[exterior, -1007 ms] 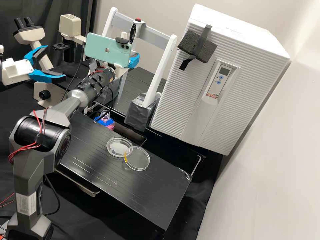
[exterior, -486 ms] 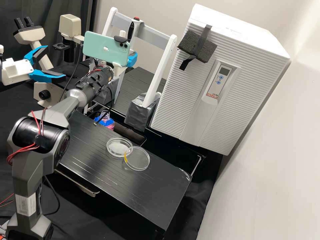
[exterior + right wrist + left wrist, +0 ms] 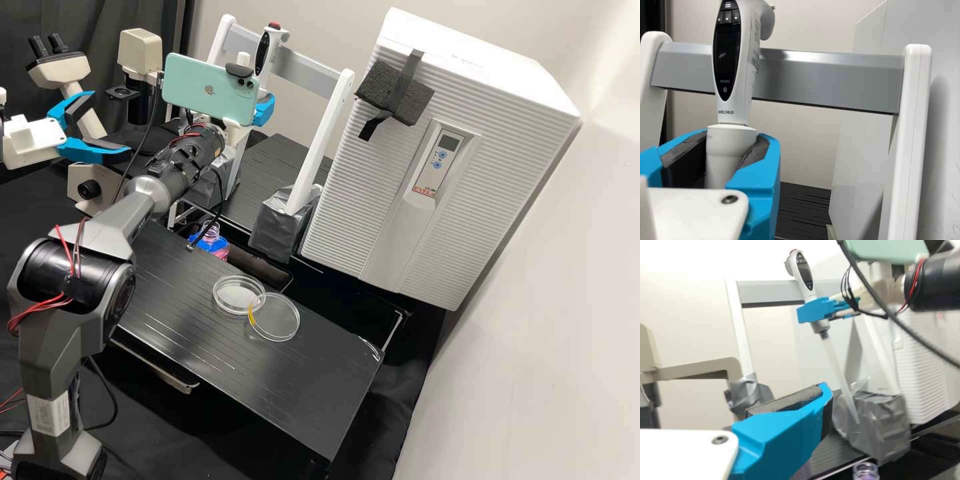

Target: Use the pipette

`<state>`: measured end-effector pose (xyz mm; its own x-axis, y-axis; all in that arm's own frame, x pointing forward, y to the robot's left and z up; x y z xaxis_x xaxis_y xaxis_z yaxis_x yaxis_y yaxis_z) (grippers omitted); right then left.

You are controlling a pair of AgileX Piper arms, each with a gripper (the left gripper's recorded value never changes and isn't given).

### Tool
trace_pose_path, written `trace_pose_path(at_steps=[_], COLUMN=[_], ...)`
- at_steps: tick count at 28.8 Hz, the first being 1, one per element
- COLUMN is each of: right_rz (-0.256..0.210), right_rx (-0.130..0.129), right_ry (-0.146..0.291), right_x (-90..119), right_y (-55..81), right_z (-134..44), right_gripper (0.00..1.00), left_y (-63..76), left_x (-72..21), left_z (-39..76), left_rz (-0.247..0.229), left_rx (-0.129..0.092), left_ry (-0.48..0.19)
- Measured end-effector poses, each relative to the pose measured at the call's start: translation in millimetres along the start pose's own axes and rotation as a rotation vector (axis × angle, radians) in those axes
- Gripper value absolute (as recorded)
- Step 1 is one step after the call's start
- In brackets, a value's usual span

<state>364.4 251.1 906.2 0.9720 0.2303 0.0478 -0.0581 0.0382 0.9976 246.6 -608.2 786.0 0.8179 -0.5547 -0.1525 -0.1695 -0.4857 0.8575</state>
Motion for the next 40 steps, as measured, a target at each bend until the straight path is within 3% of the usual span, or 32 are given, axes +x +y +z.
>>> trace_pose_path(at_steps=[1,3,8,10,11,15,17,22,26,29,34,36,40], right_rz=[-0.002,-0.006,0.013,0.038,0.048,0.097,0.117,0.159,0.154,0.125,0.104,0.115,0.144], right_rx=[0.009,0.021,0.038,0.051,0.059,0.086,0.099,0.098,0.107,0.132,0.134,0.132,0.125], right_ry=[-0.001,-0.005,-0.005,0.002,0.004,0.015,0.018,0.04,0.039,0.026,0.024,0.025,0.023], right_x=[-1,-3,-11,-15,-18,-28,-34,-45,-50,-53,-58,-57,-56], right_y=[-0.2,-1.3,-1.1,1.3,1.3,5.8,4.8,-3.5,-16.3,-27.6,-39.1,-40.8,-43.1], right_z=[0.4,1.6,4.6,4.8,6.1,7.5,9.3,9.1,10.7,11.1,11.0,11.9,15.2], right_gripper=[0.0,0.0,0.0,0.0,0.0,0.0,0.0,0.0,0.0,0.0,0.0,0.0,0.0], left_y=[-1.6,-4.6,-21.2,-30.7,-37.5,-54.0,-61.3,-67.9,-68.9,-72.7,-81.8,-87.0,-96.4], left_x=[0.4,1.1,6.7,10.2,11.6,13.5,14.2,14.5,14.5,14.6,14.5,14.2,13.7], left_z=[0.3,0.6,6.2,9.6,11.7,14.8,15.4,13.8,13.5,12.9,17.6,20.2,23.0], left_rz=[-0.007,-0.018,-0.071,-0.098,-0.118,-0.175,-0.196,-0.221,-0.228,-0.241,-0.274,-0.295,-0.332], left_rx=[-0.022,-0.045,-0.058,-0.052,-0.032,-0.006,-0.007,-0.004,-0.005,-0.005,-0.003,-0.004,0.018], left_ry=[-0.011,-0.018,-0.043,-0.053,-0.055,-0.055,-0.051,-0.03,-0.027,-0.023,-0.039,-0.047,-0.059])
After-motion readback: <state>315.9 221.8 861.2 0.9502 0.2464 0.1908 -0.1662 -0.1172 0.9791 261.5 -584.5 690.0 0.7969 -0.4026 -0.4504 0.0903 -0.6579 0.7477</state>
